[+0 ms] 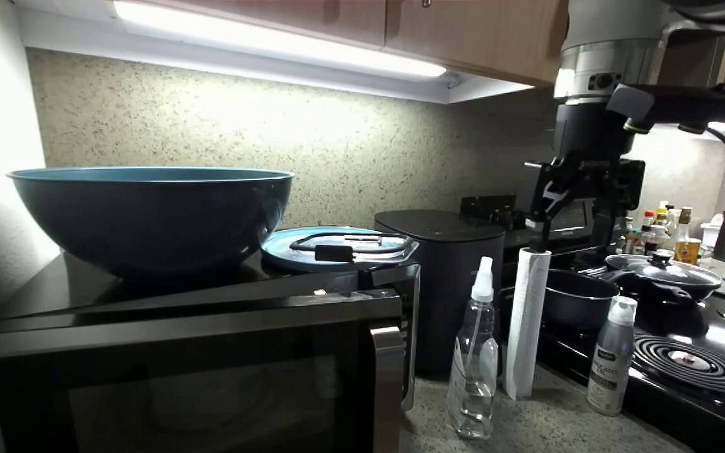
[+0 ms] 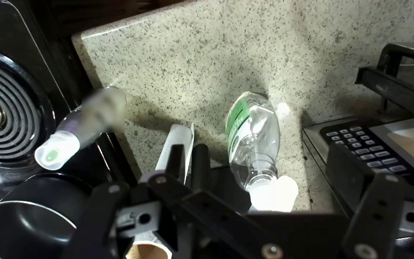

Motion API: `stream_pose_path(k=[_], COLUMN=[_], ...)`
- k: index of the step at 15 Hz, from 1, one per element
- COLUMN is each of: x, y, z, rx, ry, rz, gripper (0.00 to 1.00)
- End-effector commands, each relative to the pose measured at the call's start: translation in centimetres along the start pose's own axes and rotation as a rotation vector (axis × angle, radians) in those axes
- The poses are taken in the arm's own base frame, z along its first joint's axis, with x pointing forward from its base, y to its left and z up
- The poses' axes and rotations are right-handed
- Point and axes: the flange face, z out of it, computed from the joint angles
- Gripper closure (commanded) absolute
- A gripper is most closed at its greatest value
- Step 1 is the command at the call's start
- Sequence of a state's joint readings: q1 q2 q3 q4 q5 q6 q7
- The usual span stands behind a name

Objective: Put the paper towel roll in the pot then remove it from the pot.

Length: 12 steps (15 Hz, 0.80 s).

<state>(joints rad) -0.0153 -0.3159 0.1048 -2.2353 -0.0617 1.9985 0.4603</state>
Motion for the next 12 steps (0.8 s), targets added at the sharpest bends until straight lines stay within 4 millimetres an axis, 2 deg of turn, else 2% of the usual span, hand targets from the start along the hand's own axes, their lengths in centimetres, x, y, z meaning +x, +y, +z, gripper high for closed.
stream_pose_path(k=[1,7,12], x=[0.0,0.0,3.1], y=[0.0,0.0,-5.2], z=[-0.1,-0.1,1.6], rx=[0.0,0.0,0.111], ry=[-0.001,-0.001,0.117], rz=[0.0,0.0,0.205], gripper=[0.0,0.0,0.0])
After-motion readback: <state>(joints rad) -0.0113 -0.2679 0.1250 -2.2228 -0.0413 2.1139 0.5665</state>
